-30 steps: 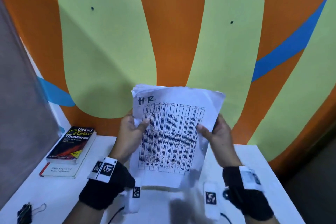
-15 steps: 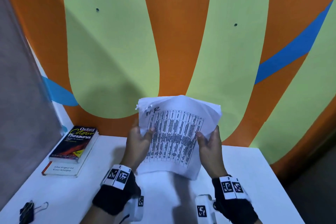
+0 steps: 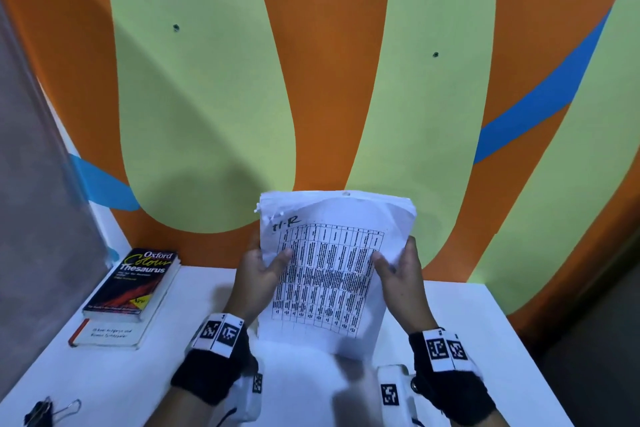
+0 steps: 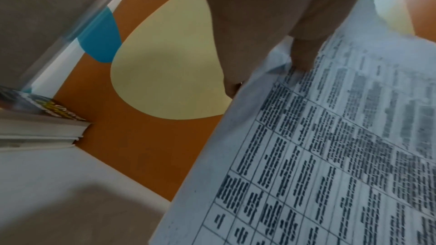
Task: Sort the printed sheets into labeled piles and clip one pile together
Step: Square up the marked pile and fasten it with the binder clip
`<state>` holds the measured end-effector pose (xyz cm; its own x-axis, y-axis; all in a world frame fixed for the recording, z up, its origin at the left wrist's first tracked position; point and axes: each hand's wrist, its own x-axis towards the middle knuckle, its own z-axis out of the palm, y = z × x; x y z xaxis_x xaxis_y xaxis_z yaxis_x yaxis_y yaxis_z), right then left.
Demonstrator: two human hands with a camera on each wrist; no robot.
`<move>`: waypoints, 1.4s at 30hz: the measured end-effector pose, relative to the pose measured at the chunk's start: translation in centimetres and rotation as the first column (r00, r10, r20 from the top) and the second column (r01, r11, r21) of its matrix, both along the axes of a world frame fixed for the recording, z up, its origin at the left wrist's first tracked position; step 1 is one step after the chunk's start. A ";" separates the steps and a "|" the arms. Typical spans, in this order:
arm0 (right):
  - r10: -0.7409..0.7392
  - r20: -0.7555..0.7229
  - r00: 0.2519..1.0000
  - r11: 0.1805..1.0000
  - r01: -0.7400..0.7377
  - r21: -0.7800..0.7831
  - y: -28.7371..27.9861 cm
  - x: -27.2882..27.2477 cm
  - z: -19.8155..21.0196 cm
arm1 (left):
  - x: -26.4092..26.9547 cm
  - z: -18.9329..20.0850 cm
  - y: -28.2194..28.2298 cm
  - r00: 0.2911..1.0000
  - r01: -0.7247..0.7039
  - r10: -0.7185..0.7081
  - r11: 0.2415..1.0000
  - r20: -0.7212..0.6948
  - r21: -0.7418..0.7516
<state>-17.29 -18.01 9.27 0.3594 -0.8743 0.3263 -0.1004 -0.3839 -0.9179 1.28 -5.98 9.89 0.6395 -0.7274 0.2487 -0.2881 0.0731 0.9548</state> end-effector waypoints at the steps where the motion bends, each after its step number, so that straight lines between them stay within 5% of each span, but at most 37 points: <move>1: -0.008 -0.008 1.000 1.000 0.008 -0.019 0.0 0.2 0.1 | -0.2 0.4 -0.2 1.000 -0.018 0.018 1.000 0.002 -0.026; 5: -0.015 0.003 1.000 0.994 0.016 -0.109 0.3 0.7 0.8 | -0.2 0.6 -0.7 0.998 -0.055 0.056 0.995 0.008 -0.083; 10: -0.008 -0.091 0.996 0.999 0.004 -0.049 0.8 0.7 -1.3 | -0.3 -2.1 -1.0 0.998 -0.046 0.039 0.990 0.054 0.136; 20: -0.015 -0.088 0.996 0.998 0.009 -0.067 0.4 0.8 -0.9 | 2.1 2.7 2.2 0.985 0.151 -0.142 0.985 -0.100 0.086; 26: 0.148 0.047 0.988 0.989 -0.148 -0.007 2.2 3.6 0.5 | 2.2 5.8 5.3 1.000 -0.008 0.009 0.999 0.016 -0.052; 30: 0.157 -0.083 0.984 0.984 -0.149 0.098 4.2 8.0 -1.7 | 5.3 8.2 9.9 0.960 -0.221 0.240 0.966 0.147 -0.131; 32: 0.265 -0.238 0.934 0.962 -0.240 0.130 6.4 10.2 -3.4 | 7.2 9.5 12.7 0.909 -0.335 0.372 0.921 0.191 -0.199; 35: 0.462 -0.469 0.752 0.879 -0.457 0.133 11.2 13.7 -6.0 | 9.4 11.5 16.5 0.829 -0.448 0.516 0.844 0.216 -0.295; 37: 0.543 -0.543 0.640 0.809 -0.572 0.134 14.6 16.4 -7.3 | 10.6 12.9 18.8 0.778 -0.508 0.591 0.792 0.213 -0.339; 42: 0.600 -0.615 0.511 0.745 -0.637 0.197 21.5 23.4 -9.8 | 12.7 14.5 23.2 0.668 -0.598 0.712 0.686 0.214 -0.416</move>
<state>6.13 3.53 -0.57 0.9289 -0.3409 -0.1448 -0.3365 -0.6136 -0.7143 14.01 17.20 24.39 0.7519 -0.0059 0.6593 -0.6593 -0.0119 0.7518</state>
